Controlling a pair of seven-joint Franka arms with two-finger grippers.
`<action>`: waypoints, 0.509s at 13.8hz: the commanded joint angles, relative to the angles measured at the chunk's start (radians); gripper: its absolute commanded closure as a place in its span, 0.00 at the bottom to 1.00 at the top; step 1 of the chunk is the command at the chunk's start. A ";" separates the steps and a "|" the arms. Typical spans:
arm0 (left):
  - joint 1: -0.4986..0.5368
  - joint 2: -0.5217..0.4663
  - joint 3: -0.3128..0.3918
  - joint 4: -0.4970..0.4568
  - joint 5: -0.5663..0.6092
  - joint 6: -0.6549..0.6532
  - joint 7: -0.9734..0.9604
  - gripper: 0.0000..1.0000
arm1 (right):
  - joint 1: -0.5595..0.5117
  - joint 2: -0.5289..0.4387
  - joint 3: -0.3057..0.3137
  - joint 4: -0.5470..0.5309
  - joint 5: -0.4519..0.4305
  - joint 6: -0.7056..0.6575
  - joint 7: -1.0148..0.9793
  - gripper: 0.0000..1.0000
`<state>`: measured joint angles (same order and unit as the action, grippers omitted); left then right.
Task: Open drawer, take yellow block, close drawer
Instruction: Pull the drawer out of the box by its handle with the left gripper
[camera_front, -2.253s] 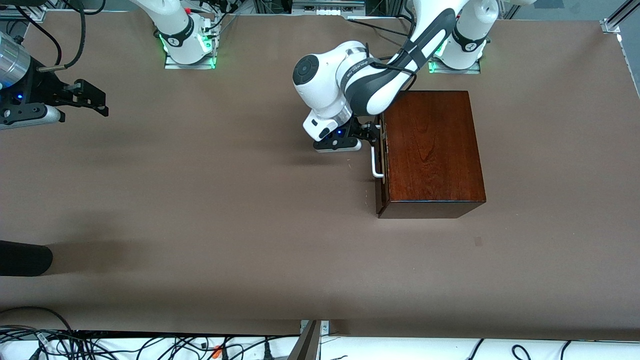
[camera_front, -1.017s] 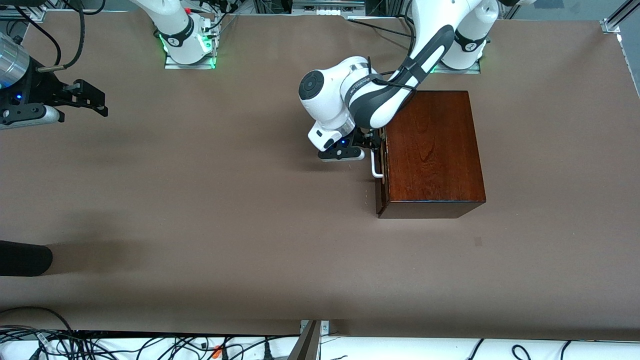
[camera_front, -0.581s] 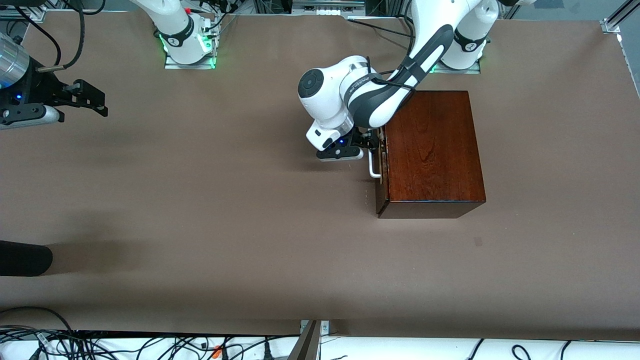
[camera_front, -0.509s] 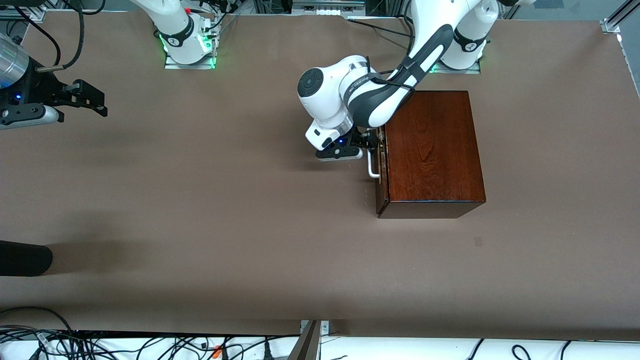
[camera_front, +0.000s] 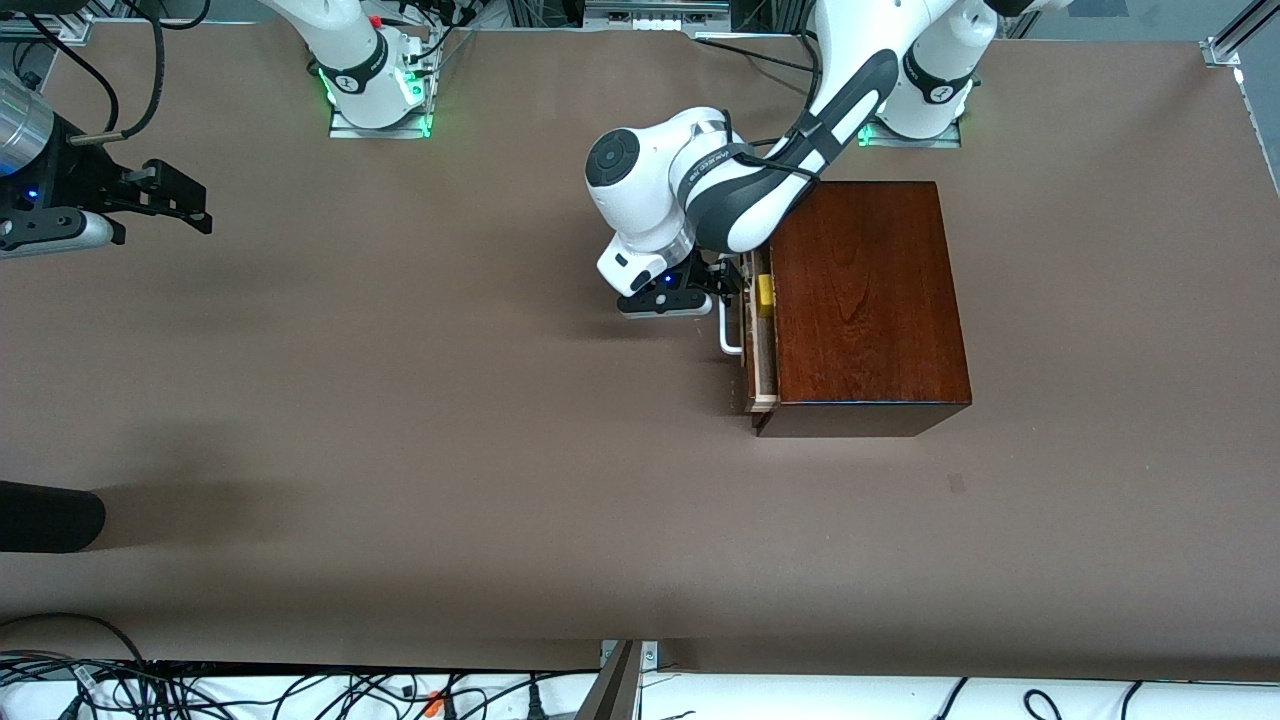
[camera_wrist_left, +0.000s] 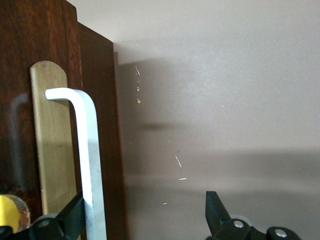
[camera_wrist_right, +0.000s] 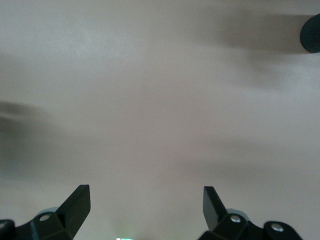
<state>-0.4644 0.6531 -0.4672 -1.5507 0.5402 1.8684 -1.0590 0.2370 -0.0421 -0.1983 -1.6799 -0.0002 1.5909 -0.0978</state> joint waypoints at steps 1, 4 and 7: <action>-0.031 0.040 -0.004 0.072 -0.032 0.008 -0.018 0.00 | -0.007 0.008 0.000 0.019 -0.004 -0.005 0.007 0.00; -0.043 0.059 -0.004 0.104 -0.045 0.011 -0.032 0.00 | -0.007 0.008 0.000 0.019 -0.004 -0.005 0.007 0.00; -0.056 0.062 -0.004 0.110 -0.057 0.034 -0.038 0.00 | -0.007 0.008 0.000 0.019 -0.004 -0.005 0.007 0.00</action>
<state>-0.4875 0.6850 -0.4670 -1.4936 0.5216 1.8759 -1.0766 0.2370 -0.0420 -0.2011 -1.6799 -0.0002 1.5911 -0.0978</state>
